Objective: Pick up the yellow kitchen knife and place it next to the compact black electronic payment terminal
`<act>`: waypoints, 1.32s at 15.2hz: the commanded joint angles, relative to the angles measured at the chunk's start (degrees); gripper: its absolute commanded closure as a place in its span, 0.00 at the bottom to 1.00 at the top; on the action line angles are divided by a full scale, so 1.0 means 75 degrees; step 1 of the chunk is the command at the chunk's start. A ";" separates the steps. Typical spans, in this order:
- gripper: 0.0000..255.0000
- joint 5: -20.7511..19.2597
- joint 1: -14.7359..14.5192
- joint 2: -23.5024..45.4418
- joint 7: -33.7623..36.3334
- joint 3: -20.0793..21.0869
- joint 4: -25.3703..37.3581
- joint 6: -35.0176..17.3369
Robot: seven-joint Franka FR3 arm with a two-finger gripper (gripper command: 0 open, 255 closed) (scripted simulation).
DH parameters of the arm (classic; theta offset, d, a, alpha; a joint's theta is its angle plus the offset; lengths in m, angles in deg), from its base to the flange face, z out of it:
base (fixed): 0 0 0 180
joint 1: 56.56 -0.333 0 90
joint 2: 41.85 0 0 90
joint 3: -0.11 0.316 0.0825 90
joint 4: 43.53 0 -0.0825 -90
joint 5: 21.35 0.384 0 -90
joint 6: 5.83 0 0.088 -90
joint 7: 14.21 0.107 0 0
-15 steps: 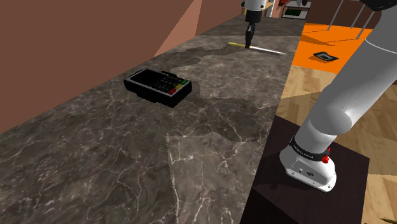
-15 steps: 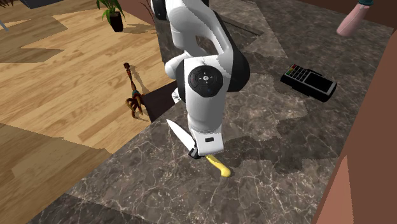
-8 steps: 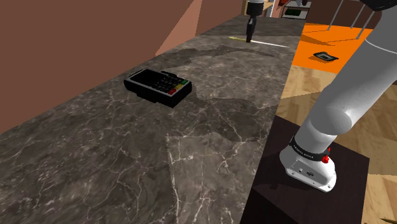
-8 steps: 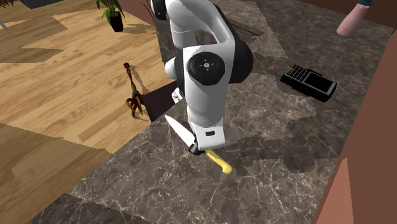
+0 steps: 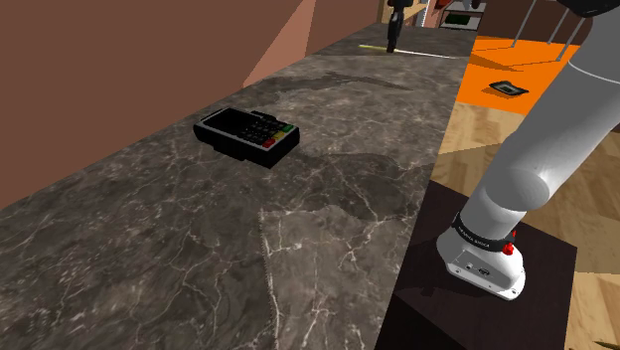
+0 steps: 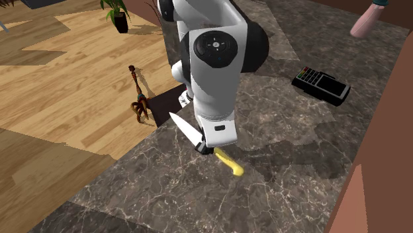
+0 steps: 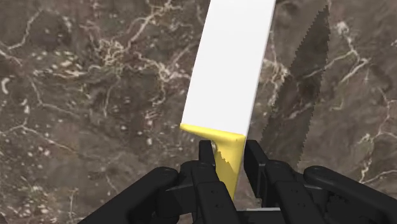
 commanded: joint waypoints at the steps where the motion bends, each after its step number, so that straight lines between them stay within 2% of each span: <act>1: 1.00 0.0010 0.0001 0.0024 -0.0012 -0.0003 0.0223 0.0205; 8: 1.00 0.0093 0.0010 0.0218 -0.0068 -0.0032 0.1086 0.0895; 14: 1.00 -0.0390 -0.0364 -0.1366 0.1165 0.0751 -0.0514 0.0777; 20: 1.00 -0.0443 -0.0577 -0.2612 0.2301 0.1604 -0.1698 0.0848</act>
